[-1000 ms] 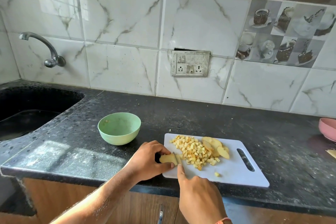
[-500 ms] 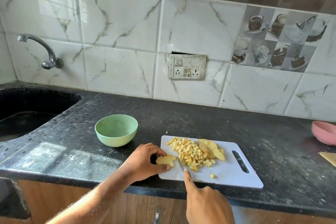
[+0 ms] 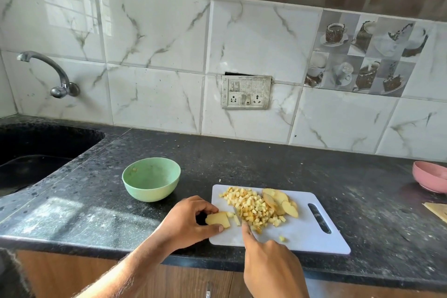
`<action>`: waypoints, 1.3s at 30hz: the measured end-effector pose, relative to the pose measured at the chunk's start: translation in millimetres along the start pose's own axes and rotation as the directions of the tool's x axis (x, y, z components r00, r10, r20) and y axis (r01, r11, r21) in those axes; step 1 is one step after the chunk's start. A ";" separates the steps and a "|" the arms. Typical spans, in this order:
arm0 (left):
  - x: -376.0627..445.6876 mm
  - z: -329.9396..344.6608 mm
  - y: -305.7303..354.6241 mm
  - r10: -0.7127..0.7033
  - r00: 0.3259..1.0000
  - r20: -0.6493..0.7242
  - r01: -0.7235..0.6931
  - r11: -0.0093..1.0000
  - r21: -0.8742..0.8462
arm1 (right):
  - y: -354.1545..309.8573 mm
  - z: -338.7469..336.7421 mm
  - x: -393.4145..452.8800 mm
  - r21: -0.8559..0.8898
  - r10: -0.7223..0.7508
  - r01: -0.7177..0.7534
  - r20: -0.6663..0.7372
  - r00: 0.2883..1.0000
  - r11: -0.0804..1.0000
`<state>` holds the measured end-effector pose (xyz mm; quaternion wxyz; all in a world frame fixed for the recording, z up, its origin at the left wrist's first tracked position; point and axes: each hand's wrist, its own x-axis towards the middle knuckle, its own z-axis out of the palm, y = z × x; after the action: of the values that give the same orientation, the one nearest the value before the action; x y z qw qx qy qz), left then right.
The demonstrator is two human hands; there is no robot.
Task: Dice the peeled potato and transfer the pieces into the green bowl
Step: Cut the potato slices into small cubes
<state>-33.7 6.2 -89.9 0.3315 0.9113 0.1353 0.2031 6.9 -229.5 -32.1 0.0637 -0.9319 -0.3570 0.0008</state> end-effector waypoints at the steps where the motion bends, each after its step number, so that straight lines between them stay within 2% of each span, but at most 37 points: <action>1: -0.3 0.8 0.1 -0.002 1.000 -0.006 0.002 1.000 0.002 | -0.1 -1.7 1.1 -0.002 0.008 -0.008 -0.009 1.000 1.000; 22: 0.7 2.1 3.6 -0.046 0.998 -0.050 0.045 0.999 -0.023 | -14.5 8.8 15.3 -0.007 -0.129 0.129 0.018 0.991 0.992; 27: 0.5 0.6 5.7 -0.051 0.997 -0.061 0.049 0.998 -0.026 | -5.9 2.1 -15.9 -0.021 -0.101 0.105 0.142 0.985 0.994; 34: -5.9 1.5 9.3 -0.032 0.997 -0.068 0.037 0.997 0.065 | 8.3 2.1 -23.5 -0.047 -0.020 0.024 0.080 0.997 0.999; 39: -10.3 3.4 9.6 0.032 0.990 -0.137 -0.012 0.990 0.142 | 0.5 2.3 -16.8 -0.026 -0.082 0.083 0.023 0.996 0.996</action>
<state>-40.2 -6.8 -88.8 0.2540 0.9175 0.1619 0.2597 -5.4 -240.7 -35.2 0.0472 -0.9171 -0.3959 0.0036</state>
